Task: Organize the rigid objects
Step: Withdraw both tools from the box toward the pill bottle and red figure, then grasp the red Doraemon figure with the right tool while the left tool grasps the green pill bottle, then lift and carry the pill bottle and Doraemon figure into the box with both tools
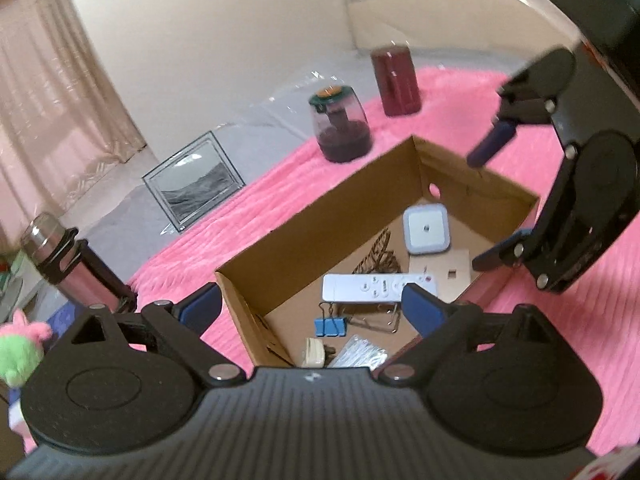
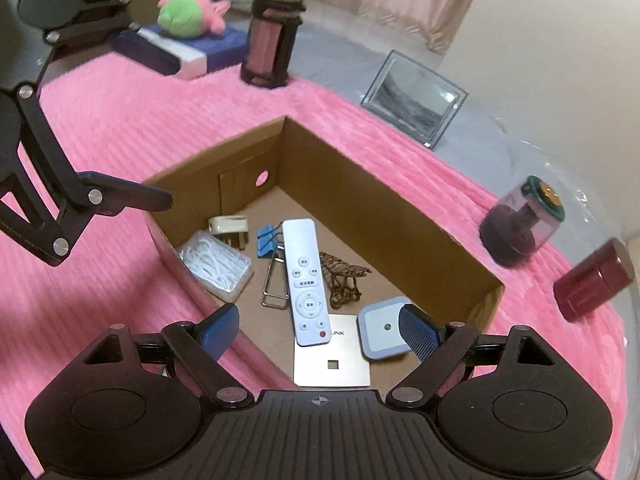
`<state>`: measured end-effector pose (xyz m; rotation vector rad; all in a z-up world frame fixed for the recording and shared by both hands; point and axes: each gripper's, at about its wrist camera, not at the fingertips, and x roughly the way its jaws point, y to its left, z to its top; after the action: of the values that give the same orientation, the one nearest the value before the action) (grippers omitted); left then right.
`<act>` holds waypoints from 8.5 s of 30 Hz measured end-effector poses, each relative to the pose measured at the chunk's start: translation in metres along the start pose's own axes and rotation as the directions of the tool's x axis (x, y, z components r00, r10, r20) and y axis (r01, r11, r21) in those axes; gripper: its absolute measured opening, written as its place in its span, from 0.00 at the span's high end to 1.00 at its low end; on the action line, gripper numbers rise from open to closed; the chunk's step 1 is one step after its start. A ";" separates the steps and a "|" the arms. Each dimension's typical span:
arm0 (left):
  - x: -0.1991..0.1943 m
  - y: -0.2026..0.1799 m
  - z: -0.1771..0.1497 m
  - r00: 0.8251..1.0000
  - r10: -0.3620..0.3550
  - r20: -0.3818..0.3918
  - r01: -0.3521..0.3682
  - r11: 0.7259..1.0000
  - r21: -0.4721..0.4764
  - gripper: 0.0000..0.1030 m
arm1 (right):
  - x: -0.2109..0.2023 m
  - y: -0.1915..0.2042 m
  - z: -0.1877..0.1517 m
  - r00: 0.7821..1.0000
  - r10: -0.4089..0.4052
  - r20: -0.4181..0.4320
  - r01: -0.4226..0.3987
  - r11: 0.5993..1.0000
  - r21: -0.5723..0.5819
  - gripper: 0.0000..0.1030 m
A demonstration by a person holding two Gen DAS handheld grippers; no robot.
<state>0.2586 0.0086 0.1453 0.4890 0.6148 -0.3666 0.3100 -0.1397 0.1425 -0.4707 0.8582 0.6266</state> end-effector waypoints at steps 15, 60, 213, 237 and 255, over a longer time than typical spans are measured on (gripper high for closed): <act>-0.049 -0.030 -0.042 0.995 0.082 0.054 -0.065 0.963 -0.261 0.08 | -0.057 0.010 -0.056 0.990 -0.046 0.133 0.013 0.972 0.236 0.18; -0.066 -0.109 -0.192 0.987 0.152 0.044 -0.108 0.848 -0.520 0.13 | -0.053 0.113 -0.218 0.958 -0.124 0.260 -0.052 0.815 0.577 0.18; -0.002 -0.018 -0.021 0.983 -0.181 0.039 0.175 0.978 0.116 0.76 | -0.069 -0.047 -0.090 0.930 -0.061 0.362 0.013 0.991 0.133 0.37; 0.101 -0.002 0.004 0.948 -0.240 -0.207 0.282 0.937 0.207 0.75 | 0.049 -0.063 -0.008 0.993 0.113 -0.033 -0.116 0.987 -0.110 0.37; 0.166 -0.010 -0.007 0.897 -0.302 -0.323 0.362 0.922 0.141 0.75 | 0.121 -0.053 0.002 0.967 0.111 -0.228 -0.166 0.956 -0.240 0.37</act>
<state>0.3774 -0.0262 0.0334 0.6370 0.9658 -0.6948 0.4073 -0.1384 0.0526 -0.7269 1.0238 0.8348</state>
